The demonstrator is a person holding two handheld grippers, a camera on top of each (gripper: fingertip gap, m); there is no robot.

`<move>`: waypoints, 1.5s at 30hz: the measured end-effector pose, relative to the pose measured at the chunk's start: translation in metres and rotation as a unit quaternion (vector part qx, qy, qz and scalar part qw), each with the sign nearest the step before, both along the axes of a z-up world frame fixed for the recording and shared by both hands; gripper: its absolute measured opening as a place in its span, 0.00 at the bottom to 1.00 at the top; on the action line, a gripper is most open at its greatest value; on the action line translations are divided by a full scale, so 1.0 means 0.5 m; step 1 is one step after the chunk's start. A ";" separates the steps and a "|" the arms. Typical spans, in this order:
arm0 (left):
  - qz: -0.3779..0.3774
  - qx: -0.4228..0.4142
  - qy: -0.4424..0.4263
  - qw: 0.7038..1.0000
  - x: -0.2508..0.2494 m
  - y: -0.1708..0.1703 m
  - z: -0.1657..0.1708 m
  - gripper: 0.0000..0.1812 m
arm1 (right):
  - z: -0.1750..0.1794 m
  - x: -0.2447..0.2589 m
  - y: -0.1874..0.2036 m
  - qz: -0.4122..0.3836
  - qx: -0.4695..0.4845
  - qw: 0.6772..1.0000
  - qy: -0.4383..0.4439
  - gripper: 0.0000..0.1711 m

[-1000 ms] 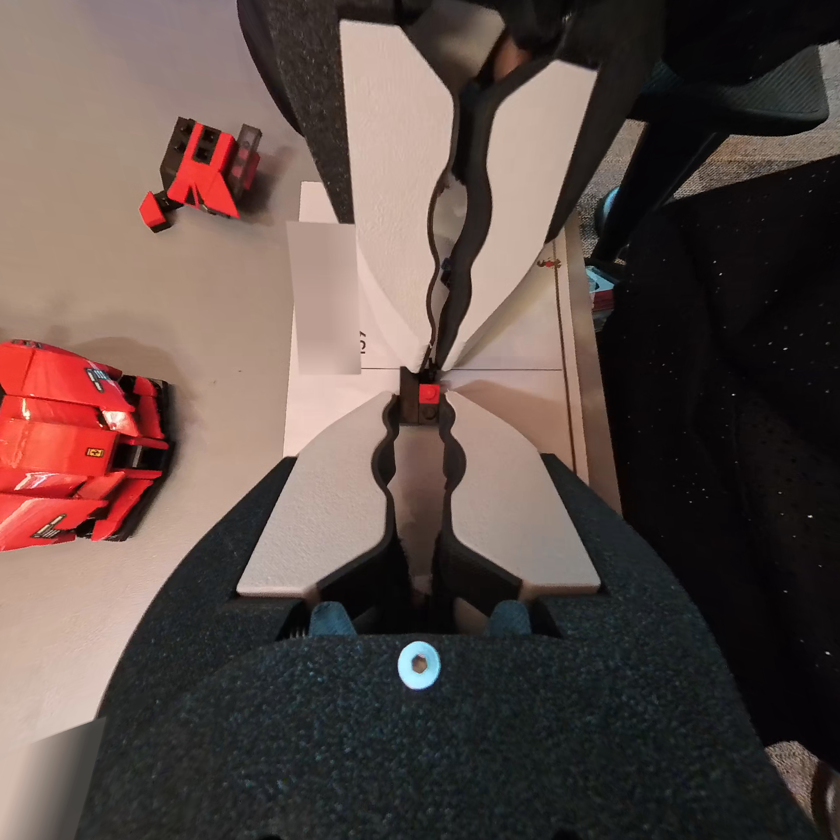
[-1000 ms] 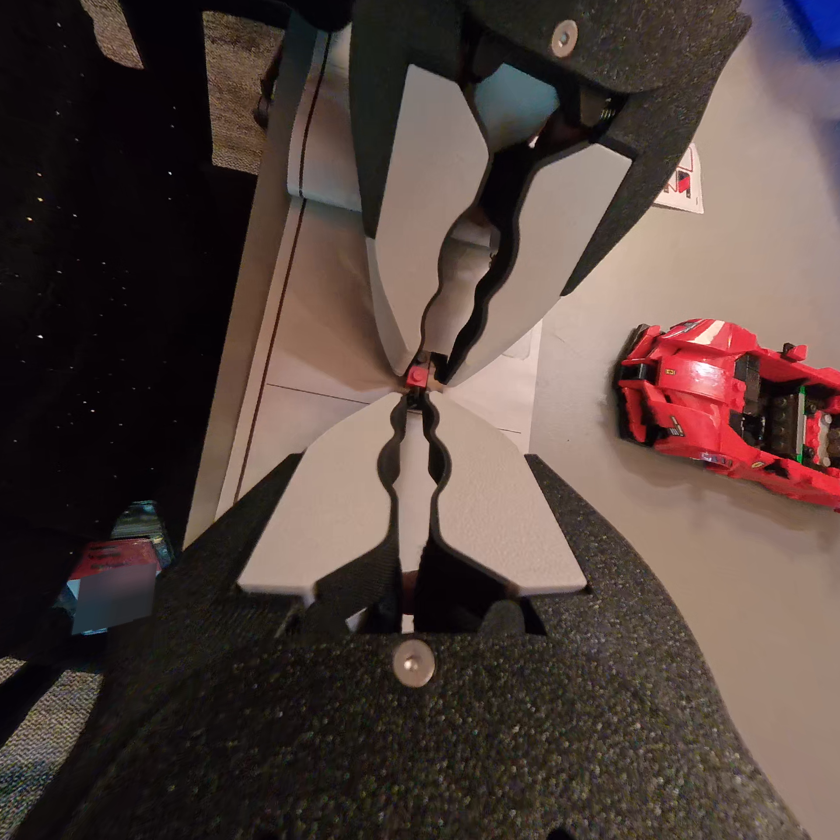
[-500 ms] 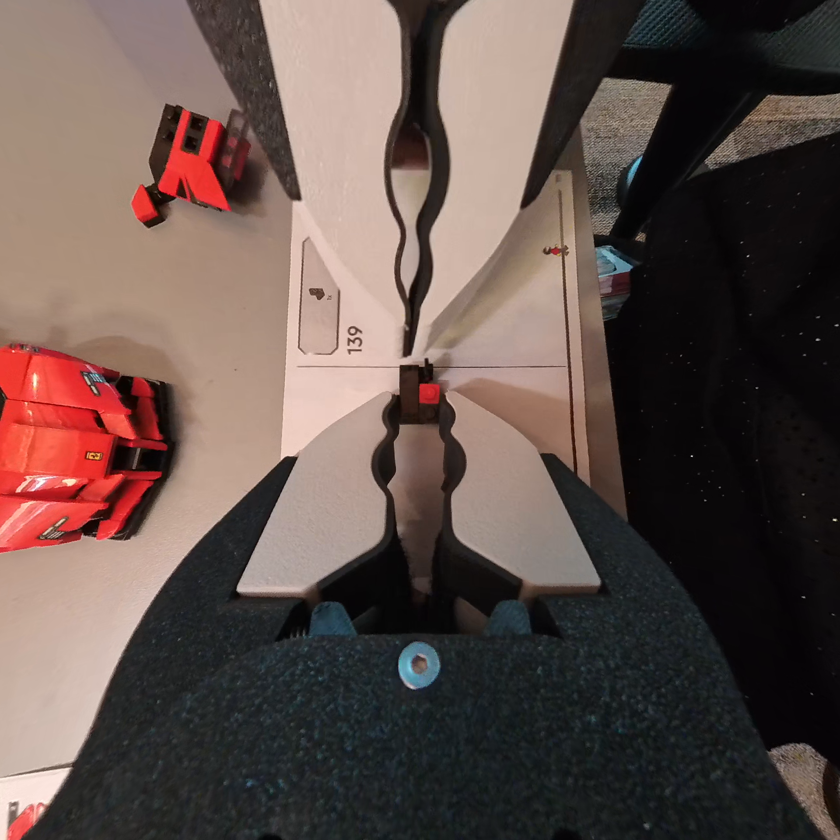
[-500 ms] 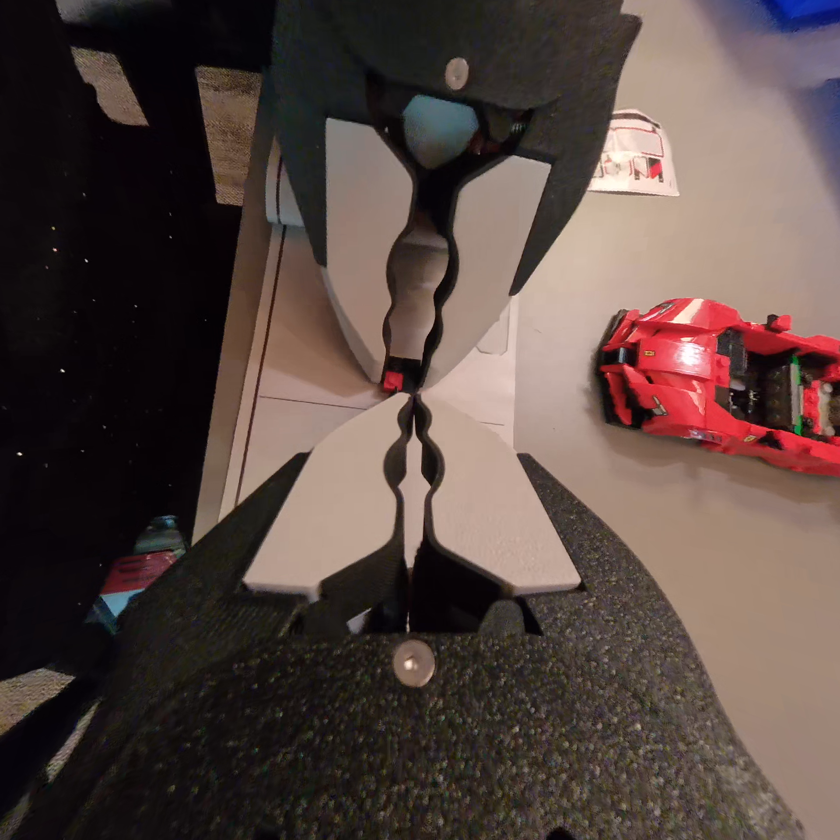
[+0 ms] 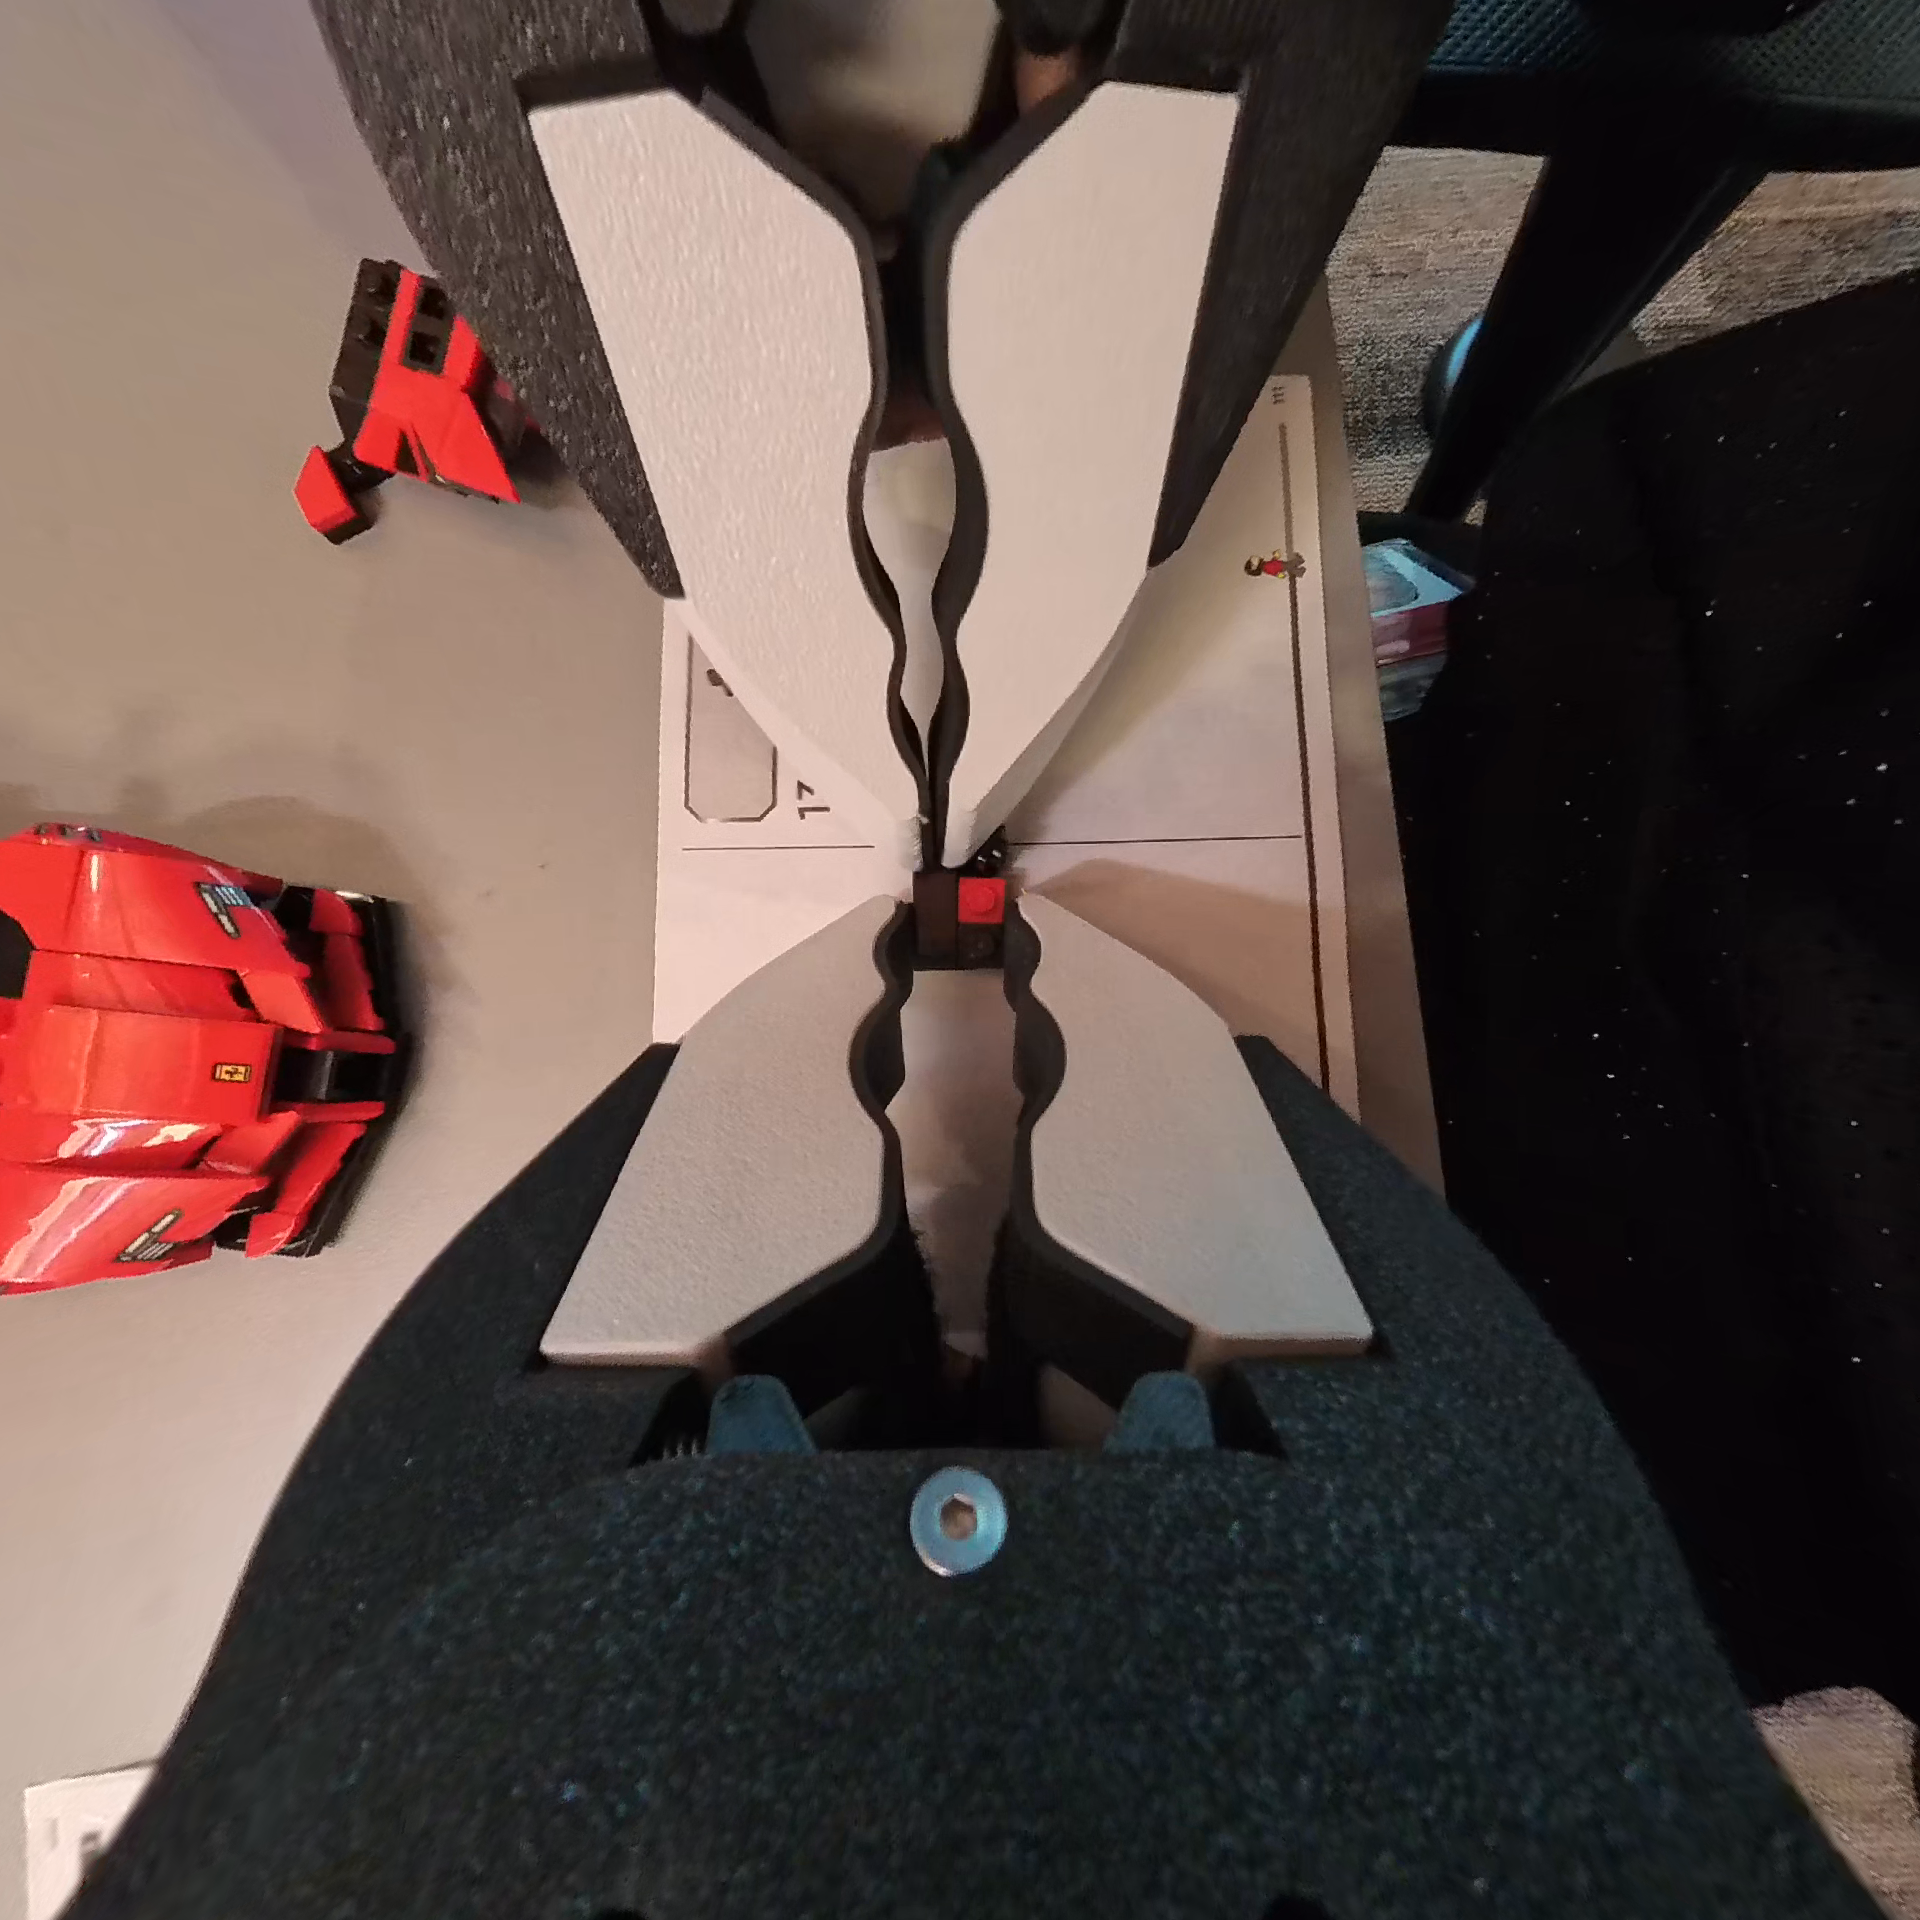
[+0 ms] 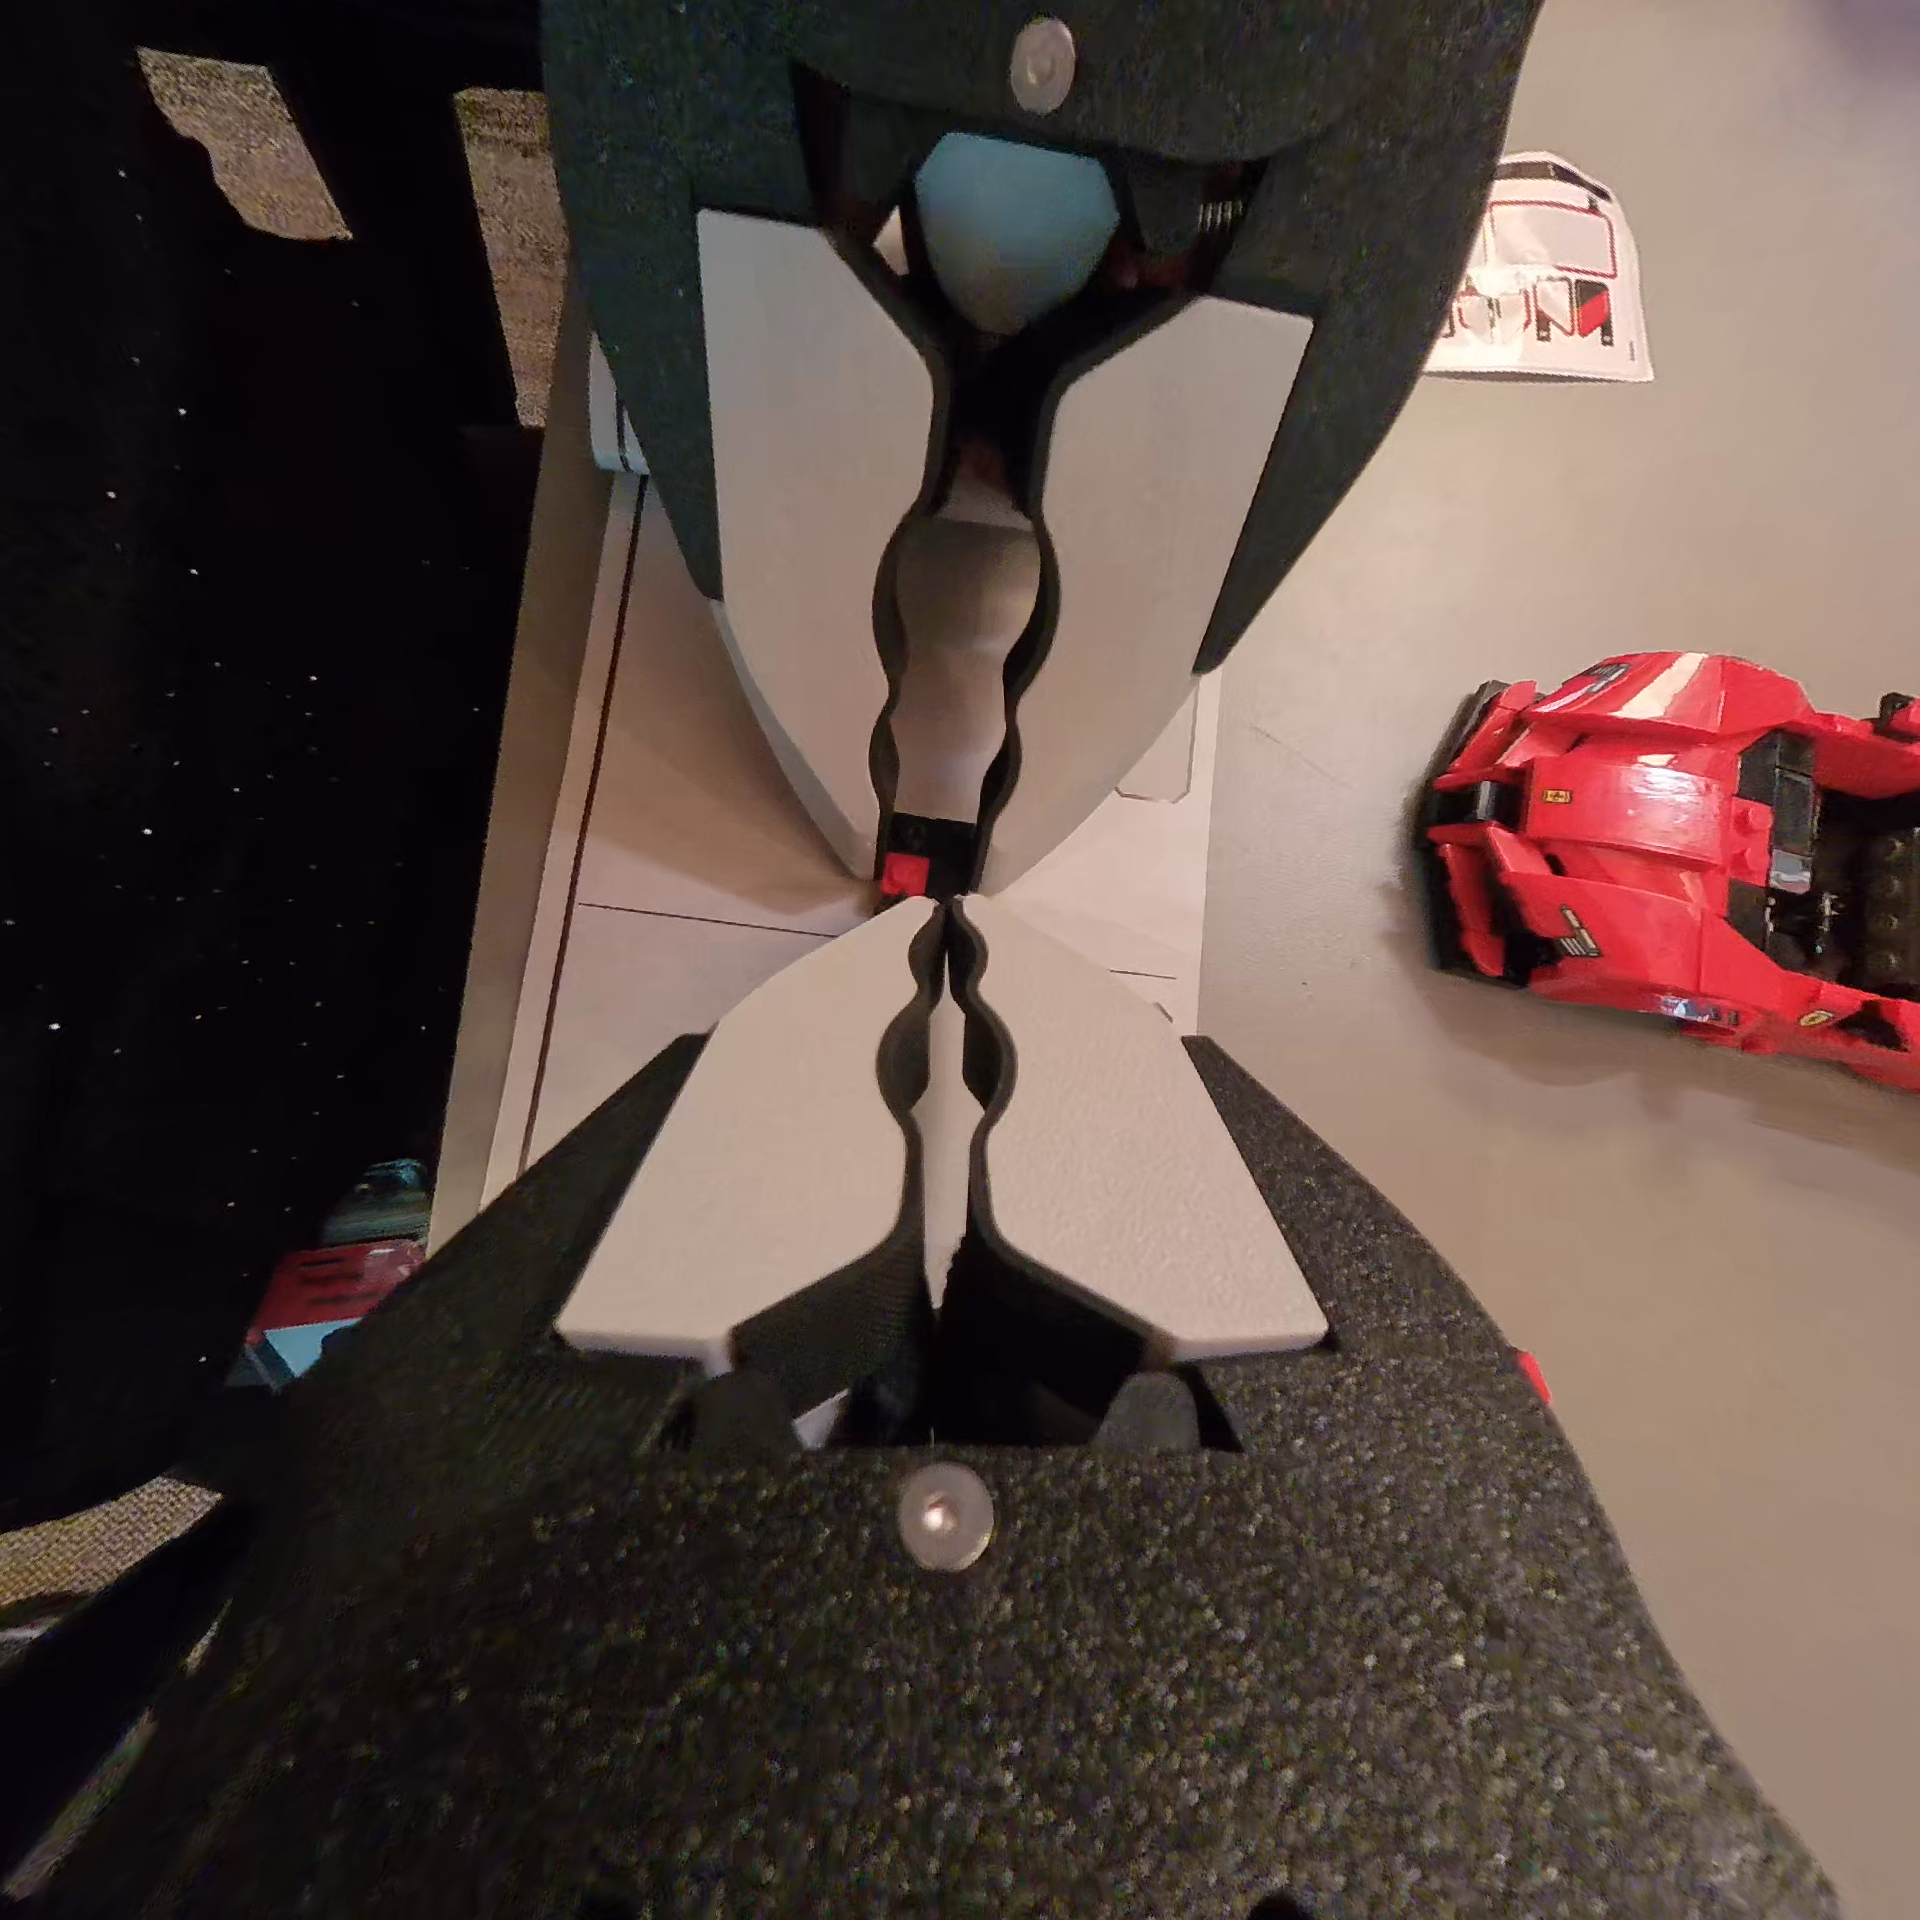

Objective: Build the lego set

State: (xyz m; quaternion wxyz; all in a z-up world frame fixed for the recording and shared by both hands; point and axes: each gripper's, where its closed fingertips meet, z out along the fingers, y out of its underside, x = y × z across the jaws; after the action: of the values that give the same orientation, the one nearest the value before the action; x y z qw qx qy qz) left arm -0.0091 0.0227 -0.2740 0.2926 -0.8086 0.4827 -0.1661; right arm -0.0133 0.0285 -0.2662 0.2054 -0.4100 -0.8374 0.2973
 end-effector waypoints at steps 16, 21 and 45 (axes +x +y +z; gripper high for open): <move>-0.050 0.006 0.013 0.999 0.000 0.003 0.002 0.09 | -0.017 0.032 0.002 -0.072 -0.046 0.995 -0.042 0.00; -0.053 0.008 0.017 0.998 -0.001 0.002 0.001 0.09 | -0.018 0.030 0.005 -0.068 -0.041 0.996 -0.040 0.00; -0.048 0.007 0.018 0.999 0.001 0.000 0.002 0.09 | -0.001 0.018 0.011 -0.074 -0.032 0.997 -0.017 0.00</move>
State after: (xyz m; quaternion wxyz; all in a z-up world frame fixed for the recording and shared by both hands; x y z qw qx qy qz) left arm -0.0085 0.0227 -0.2728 0.2812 -0.7851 0.5273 -0.1624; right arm -0.0041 0.0342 -0.2665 0.1997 -0.4817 -0.7985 0.3009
